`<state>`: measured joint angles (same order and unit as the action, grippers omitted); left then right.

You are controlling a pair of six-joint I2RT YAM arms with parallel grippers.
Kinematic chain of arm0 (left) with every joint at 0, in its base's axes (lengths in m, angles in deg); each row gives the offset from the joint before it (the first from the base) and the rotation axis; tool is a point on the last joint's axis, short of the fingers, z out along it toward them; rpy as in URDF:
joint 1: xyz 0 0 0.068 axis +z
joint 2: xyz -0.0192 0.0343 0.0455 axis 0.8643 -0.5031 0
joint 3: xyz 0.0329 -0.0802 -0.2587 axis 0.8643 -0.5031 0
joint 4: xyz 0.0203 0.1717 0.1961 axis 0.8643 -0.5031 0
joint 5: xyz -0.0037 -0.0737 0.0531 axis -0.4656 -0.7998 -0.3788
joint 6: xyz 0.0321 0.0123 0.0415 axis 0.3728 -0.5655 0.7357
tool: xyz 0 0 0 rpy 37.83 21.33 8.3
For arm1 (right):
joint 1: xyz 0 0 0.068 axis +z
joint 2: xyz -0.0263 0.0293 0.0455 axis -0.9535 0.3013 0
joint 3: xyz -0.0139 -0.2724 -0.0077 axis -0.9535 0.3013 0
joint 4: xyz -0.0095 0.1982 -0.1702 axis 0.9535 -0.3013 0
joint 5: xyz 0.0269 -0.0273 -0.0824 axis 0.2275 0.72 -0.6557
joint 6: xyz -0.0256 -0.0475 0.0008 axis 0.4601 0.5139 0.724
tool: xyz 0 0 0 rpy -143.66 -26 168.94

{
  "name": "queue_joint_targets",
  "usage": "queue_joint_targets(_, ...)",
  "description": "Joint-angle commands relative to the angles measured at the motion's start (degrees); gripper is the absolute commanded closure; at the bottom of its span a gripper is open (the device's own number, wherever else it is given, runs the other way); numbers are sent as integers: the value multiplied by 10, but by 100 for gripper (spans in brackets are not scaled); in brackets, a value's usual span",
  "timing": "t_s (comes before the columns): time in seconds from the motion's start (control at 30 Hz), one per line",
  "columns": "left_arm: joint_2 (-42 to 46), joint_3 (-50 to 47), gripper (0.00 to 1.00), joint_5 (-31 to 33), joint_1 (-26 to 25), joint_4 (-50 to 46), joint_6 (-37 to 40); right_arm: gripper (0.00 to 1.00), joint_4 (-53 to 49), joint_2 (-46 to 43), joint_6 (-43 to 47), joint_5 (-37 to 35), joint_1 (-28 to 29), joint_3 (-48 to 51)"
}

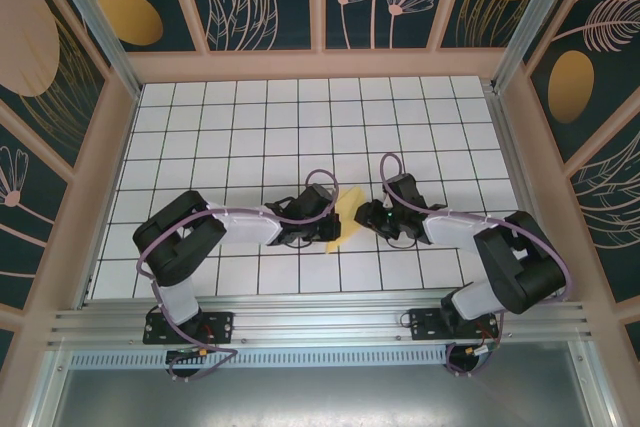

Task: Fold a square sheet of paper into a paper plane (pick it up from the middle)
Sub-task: Turn over the paper at the center of the table.

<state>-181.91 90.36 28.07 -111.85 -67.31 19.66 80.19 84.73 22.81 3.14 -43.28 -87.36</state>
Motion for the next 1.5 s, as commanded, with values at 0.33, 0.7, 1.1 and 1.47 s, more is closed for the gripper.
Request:
queue_joint_targets(0.33, 4, -31, 95, -46, 3, 59, -24, 60, 90, 3, -28, 44, 2, 21)
queue_joint_targets(0.7, 14, -58, 95, -65, 3, 109, -50, 58, 133, 27, -27, 66, 2, 19)
queue_joint_targets(1.1, 99, -92, 84, -37, 4, 136, -58, 73, 138, 52, -9, 61, 1, 18)
queue_joint_targets(1.47, 114, -78, 97, -21, 5, 123, -44, 66, 146, 47, -12, 76, 2, 19)
